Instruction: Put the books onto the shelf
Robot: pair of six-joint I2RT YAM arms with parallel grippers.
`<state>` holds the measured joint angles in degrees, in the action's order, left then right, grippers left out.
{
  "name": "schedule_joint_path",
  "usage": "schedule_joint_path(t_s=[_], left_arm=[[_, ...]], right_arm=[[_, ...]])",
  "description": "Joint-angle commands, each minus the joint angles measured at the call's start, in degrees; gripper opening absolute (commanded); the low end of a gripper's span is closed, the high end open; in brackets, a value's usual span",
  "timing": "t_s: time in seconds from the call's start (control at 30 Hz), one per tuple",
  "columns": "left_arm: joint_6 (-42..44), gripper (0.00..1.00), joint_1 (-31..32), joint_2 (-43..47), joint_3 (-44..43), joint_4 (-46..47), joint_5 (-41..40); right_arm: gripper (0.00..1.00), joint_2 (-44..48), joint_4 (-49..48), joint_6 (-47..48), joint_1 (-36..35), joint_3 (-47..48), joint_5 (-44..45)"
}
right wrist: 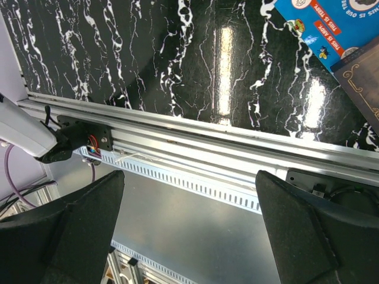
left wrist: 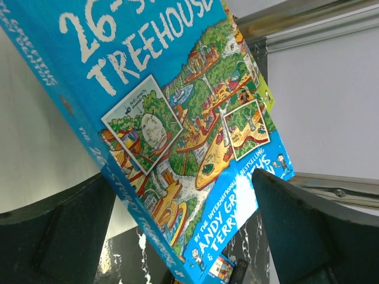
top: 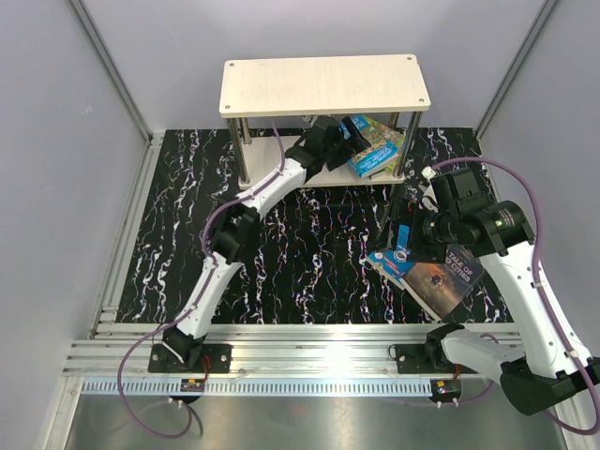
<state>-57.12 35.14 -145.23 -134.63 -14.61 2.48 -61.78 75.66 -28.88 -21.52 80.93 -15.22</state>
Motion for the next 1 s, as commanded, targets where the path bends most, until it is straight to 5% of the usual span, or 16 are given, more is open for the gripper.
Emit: schedule_joint_path(t_s=[0.0, 0.43, 0.7, 0.97], left_arm=[[4.5, 0.99, -0.1, 1.8, -3.3, -4.1, -2.2], [5.4, 0.99, -0.1, 5.6, -0.1, -5.0, -6.3], [5.6, 0.61, 1.1, 5.3, -2.4, -2.6, -7.0], [3.7, 0.45, 1.5, 2.8, -4.1, -1.0, -5.6]], right_arm=[[1.00, 0.0, -2.1, 0.8, 0.4, 0.1, -1.7], [1.00, -0.2, -2.7, 0.4, 0.5, -0.5, -2.0], [1.00, 0.1, -2.7, 0.1, 0.6, -0.9, -2.1], [1.00, -0.3, -2.3, 0.7, 1.0, -0.9, -1.7]])
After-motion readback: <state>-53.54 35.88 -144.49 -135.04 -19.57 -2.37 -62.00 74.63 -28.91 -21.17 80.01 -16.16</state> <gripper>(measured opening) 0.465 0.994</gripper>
